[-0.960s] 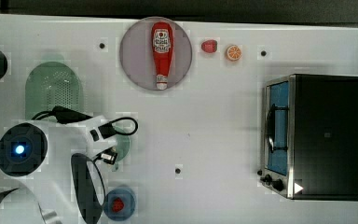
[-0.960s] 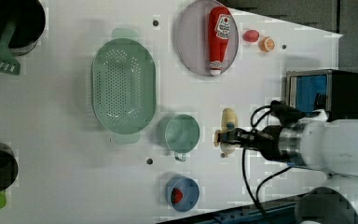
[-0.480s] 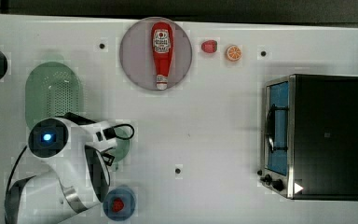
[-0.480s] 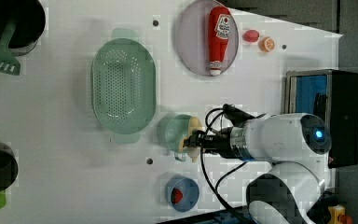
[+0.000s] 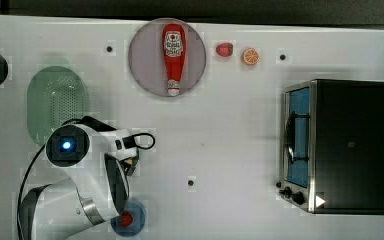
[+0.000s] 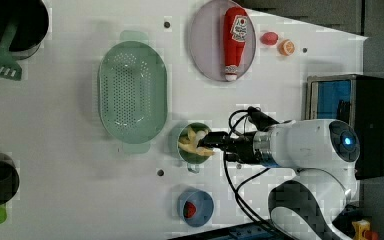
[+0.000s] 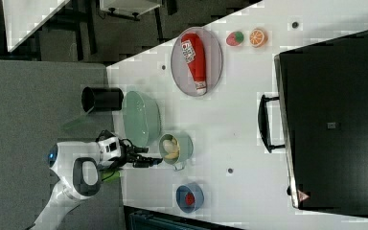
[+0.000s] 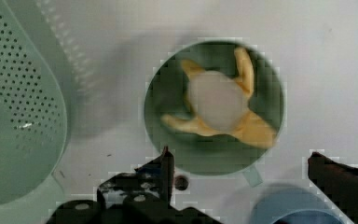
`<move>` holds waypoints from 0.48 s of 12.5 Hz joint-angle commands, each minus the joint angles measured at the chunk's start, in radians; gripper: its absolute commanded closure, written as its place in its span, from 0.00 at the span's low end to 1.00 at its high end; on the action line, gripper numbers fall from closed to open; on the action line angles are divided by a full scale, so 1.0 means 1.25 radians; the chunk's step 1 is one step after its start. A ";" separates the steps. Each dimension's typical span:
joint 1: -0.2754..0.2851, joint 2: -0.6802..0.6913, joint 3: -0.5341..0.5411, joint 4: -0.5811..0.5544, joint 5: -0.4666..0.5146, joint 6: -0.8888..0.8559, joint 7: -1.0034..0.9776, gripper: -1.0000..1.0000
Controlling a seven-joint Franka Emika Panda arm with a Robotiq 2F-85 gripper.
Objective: Pick Banana and place it in mug.
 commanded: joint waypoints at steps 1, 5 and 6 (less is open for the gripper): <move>-0.004 -0.027 -0.017 0.017 0.005 0.012 0.025 0.00; -0.027 -0.088 -0.117 0.063 0.005 -0.015 0.025 0.00; -0.034 -0.111 -0.153 0.079 0.004 -0.039 0.023 0.00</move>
